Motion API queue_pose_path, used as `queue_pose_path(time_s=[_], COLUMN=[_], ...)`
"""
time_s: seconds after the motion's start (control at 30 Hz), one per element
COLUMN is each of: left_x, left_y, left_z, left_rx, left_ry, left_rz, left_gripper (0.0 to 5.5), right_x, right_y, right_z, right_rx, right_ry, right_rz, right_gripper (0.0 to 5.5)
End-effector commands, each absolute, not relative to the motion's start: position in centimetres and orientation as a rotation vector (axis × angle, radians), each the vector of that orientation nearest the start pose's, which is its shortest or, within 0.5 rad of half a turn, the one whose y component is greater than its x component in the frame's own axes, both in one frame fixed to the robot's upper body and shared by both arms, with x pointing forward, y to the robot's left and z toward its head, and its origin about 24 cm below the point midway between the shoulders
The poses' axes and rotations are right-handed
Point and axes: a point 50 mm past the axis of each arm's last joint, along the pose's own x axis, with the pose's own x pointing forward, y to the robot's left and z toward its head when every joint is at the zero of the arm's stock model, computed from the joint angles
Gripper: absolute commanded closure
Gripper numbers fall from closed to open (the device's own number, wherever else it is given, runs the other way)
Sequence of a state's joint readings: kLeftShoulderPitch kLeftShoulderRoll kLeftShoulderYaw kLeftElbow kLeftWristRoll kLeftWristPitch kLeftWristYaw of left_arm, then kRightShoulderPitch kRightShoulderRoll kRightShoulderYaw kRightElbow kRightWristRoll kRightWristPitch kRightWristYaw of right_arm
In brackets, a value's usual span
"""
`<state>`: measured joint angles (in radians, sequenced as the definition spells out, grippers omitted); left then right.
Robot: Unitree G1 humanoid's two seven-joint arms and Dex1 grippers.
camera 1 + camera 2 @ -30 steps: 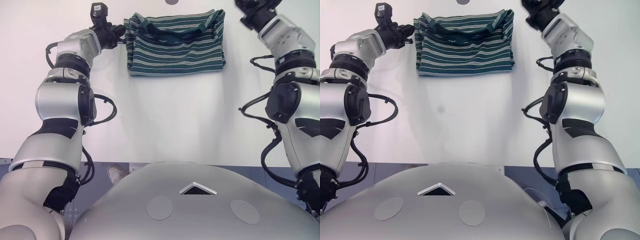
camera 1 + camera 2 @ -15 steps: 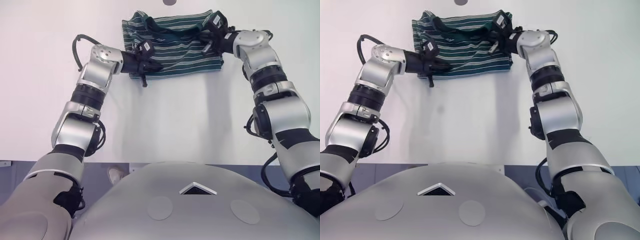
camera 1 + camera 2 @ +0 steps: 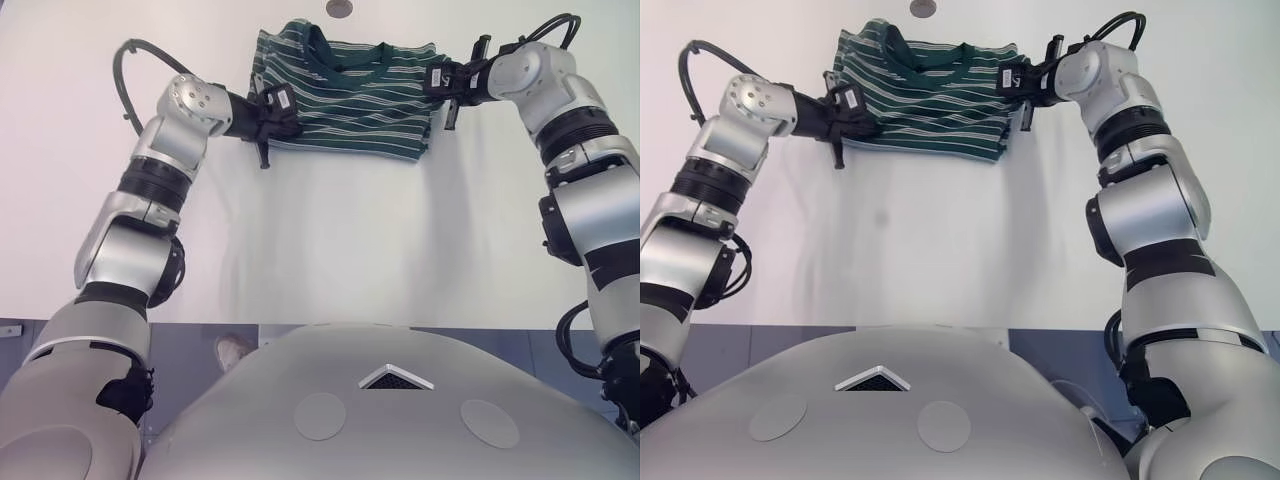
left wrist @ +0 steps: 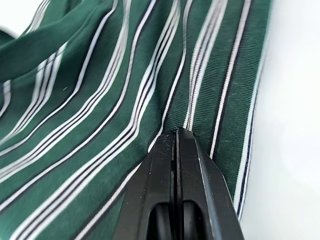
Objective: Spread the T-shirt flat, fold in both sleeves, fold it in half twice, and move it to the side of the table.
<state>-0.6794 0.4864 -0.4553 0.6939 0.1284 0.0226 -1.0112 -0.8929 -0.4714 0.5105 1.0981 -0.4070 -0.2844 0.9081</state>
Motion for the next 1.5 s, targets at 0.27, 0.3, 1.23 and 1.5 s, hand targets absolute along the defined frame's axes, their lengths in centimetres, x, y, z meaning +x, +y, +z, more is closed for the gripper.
queue_pose_path(time_s=[0.27,0.3,1.23,1.5], left_x=[37.3,37.2,23.1,22.1], left_y=[17.0,17.0,16.9,16.4], left_z=[8.8,10.0,3.7,4.0], left_rx=[0.825,0.773,1.063,0.844], left_ry=[0.315,0.229,0.055,0.188], left_rz=[-0.957,-0.988,-1.268,-1.358], left_gripper=[5.49,5.5,3.63,5.2], right_x=[26.7,27.4,26.3,24.3], right_y=[-12.7,-13.0,-17.6,-19.0], right_z=[8.2,9.1,0.2,0.9], right_rx=[-0.585,-0.599,-1.288,-1.103], right_ry=[0.337,0.269,-0.041,0.238], right_rz=[1.498,1.394,1.361,1.499], right_gripper=[5.5,5.29,4.41,5.44])
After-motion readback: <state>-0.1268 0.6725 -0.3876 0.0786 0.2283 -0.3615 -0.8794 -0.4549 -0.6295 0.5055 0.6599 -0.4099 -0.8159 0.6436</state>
